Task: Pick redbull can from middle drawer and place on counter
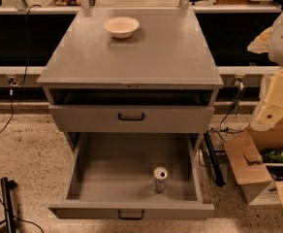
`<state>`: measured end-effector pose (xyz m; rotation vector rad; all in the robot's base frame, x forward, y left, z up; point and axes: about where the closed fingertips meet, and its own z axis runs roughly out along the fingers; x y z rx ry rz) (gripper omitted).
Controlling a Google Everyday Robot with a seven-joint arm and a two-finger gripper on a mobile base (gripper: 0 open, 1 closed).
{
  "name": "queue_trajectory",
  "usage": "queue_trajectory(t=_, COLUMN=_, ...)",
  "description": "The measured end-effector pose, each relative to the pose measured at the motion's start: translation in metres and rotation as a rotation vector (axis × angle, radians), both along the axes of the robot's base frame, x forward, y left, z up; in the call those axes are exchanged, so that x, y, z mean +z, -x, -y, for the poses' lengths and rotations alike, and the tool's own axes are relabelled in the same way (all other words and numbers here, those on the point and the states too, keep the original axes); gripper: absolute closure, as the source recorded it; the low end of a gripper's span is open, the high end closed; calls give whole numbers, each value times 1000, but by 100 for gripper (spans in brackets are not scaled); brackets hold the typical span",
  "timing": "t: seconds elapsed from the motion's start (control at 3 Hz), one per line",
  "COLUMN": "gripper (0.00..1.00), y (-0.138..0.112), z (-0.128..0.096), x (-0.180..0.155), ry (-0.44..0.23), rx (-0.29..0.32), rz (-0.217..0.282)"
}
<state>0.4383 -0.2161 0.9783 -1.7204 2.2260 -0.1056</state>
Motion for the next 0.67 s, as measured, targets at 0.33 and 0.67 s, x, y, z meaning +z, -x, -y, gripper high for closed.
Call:
queue_trajectory(t=0.33, gripper=0, y=0, z=0, x=0, ry=0, rx=0, rz=0)
queue_trajectory(t=0.67, gripper=0, y=-15, z=-1, x=-39, ry=-24, rx=-4, rz=-64)
